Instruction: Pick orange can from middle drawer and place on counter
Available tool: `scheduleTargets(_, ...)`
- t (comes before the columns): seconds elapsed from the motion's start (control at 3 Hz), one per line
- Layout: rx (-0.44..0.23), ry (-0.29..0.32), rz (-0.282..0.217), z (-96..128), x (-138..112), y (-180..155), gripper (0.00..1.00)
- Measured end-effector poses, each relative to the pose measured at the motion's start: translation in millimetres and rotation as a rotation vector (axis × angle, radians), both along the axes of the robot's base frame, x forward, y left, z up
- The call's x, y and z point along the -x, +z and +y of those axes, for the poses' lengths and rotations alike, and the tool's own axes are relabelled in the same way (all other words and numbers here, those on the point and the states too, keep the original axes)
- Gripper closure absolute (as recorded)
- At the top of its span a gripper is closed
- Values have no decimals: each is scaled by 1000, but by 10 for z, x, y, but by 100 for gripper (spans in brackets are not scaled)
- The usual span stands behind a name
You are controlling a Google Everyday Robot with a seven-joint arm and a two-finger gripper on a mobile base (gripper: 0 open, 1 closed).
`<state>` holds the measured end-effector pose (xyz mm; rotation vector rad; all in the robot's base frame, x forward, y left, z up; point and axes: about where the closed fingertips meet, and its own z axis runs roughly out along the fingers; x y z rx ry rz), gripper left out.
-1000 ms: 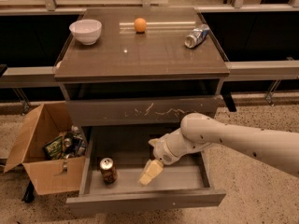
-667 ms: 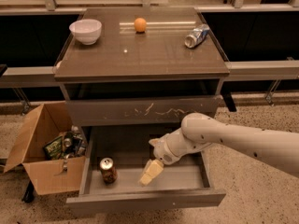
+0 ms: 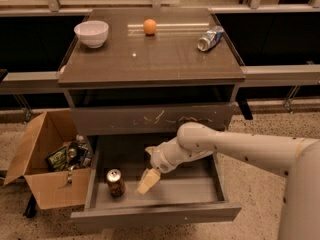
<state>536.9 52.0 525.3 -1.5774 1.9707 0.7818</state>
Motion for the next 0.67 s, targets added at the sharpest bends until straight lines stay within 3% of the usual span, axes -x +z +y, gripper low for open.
scheduleTargets(0.33, -37, 34, -26, 270, -143, -128, 0)
scheduleTargets(0.67, -81, 14, -25, 599, -208, -424, 0)
